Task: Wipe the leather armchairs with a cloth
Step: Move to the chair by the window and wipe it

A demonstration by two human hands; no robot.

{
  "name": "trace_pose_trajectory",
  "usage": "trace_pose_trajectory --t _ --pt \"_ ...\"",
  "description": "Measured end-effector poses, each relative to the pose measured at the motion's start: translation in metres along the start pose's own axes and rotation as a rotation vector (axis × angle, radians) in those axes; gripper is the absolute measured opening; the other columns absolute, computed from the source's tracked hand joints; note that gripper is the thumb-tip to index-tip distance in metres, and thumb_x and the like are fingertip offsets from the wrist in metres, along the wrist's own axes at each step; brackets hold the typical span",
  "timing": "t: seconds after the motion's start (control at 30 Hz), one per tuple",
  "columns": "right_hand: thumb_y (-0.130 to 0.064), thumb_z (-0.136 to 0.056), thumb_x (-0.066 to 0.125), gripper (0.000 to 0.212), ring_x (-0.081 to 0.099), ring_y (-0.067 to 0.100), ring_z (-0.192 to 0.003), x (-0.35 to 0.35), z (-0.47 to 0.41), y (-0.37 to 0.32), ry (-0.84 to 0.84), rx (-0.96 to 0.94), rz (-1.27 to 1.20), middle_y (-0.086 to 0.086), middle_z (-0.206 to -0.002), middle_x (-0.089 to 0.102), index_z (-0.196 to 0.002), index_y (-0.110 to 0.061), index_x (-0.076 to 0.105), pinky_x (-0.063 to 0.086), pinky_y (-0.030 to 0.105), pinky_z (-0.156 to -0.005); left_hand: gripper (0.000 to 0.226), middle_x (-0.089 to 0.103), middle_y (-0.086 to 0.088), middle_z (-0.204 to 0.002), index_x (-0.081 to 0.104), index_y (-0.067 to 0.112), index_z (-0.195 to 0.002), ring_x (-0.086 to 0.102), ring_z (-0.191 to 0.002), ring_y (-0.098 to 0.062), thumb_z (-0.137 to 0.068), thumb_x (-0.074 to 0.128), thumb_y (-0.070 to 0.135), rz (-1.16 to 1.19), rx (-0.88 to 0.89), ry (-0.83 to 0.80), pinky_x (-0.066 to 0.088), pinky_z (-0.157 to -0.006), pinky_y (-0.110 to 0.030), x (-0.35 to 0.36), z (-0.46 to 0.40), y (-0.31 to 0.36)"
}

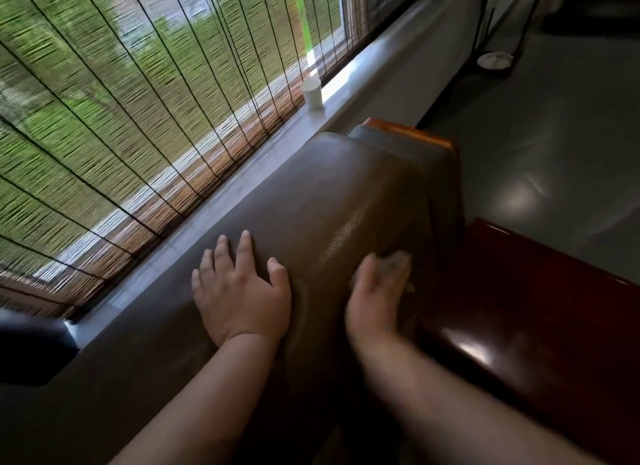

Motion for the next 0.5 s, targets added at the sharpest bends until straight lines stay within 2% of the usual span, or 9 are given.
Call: trace_pose_trajectory --t 0.07,0.13,0.23,0.33,0.4,0.5 --pt "-0.079 -0.091 0.023 0.109 -0.017 0.024 -0.158 0.017 0.064 0.003 -0.188 -0.097 0.083 0.014 -0.170 -0.021 -0.162 -0.007 -0.018 -0.012 0.020 -0.121 0.073 0.031 -0.006 -0.170 0.033 0.033 -0.162 0.023 -0.157 -0.030 -0.096 0.025 0.061 0.008 0.008 0.003 0.015 -0.129 -0.052 0.000 0.000 -0.001" --pt "-0.075 -0.088 0.032 0.112 -0.023 0.027 -0.156 0.018 0.058 0.000 -0.266 -0.056 0.155 0.013 -0.168 -0.027 -0.160 -0.010 -0.025 -0.011 0.029 -0.123 0.073 0.031 -0.006 -0.170 0.033 0.033 -0.163 0.023 -0.157 -0.030 -0.096 0.025 0.061 0.027 0.011 0.011 0.015 -0.129 -0.052 -0.001 -0.001 0.000" --pt "-0.067 -0.096 0.041 0.103 -0.009 0.031 -0.159 -0.005 -0.041 -0.008 -0.068 0.031 0.053 0.020 -0.172 -0.010 -0.164 -0.007 -0.008 -0.003 0.036 -0.126 0.072 0.030 -0.005 -0.171 0.032 0.033 -0.163 0.022 -0.158 -0.030 -0.098 0.025 0.061 0.035 0.010 0.016 0.014 -0.130 -0.052 -0.002 -0.001 -0.002" --pt "-0.067 -0.102 0.036 0.090 0.004 0.034 -0.160 -0.017 -0.090 0.006 0.002 0.271 -0.073 0.014 -0.174 0.003 -0.167 -0.014 0.002 0.005 0.045 -0.128 0.070 0.028 -0.004 -0.171 0.030 0.035 -0.164 0.021 -0.158 -0.029 -0.099 0.022 0.062 0.028 0.023 0.023 0.014 -0.130 -0.053 -0.004 -0.001 0.000" --pt "-0.061 -0.105 0.035 0.088 0.001 0.031 -0.160 -0.007 -0.051 0.018 -0.061 0.286 -0.034 0.014 -0.174 -0.003 -0.166 -0.011 -0.003 0.004 0.040 -0.127 0.064 0.020 -0.001 -0.174 0.024 0.041 -0.164 0.015 -0.160 -0.028 -0.103 0.022 0.061 0.008 0.046 -0.006 0.011 -0.130 -0.053 -0.003 -0.002 0.006" --pt "-0.055 -0.106 0.040 0.094 -0.004 0.030 -0.160 0.012 0.050 0.034 -0.265 0.217 0.164 0.017 -0.171 -0.016 -0.162 -0.005 -0.016 0.001 0.029 -0.123 0.061 0.007 0.004 -0.177 0.010 0.045 -0.166 0.004 -0.163 -0.026 -0.106 0.013 0.057 -0.071 0.155 -0.116 0.005 -0.130 -0.054 0.000 -0.001 0.017"
Point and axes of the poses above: each hand's wrist, its own z-axis away from the middle knuckle, its own x-axis out of the palm, y = z × x, the point moved 8 cm from there along -z, towards the middle knuckle
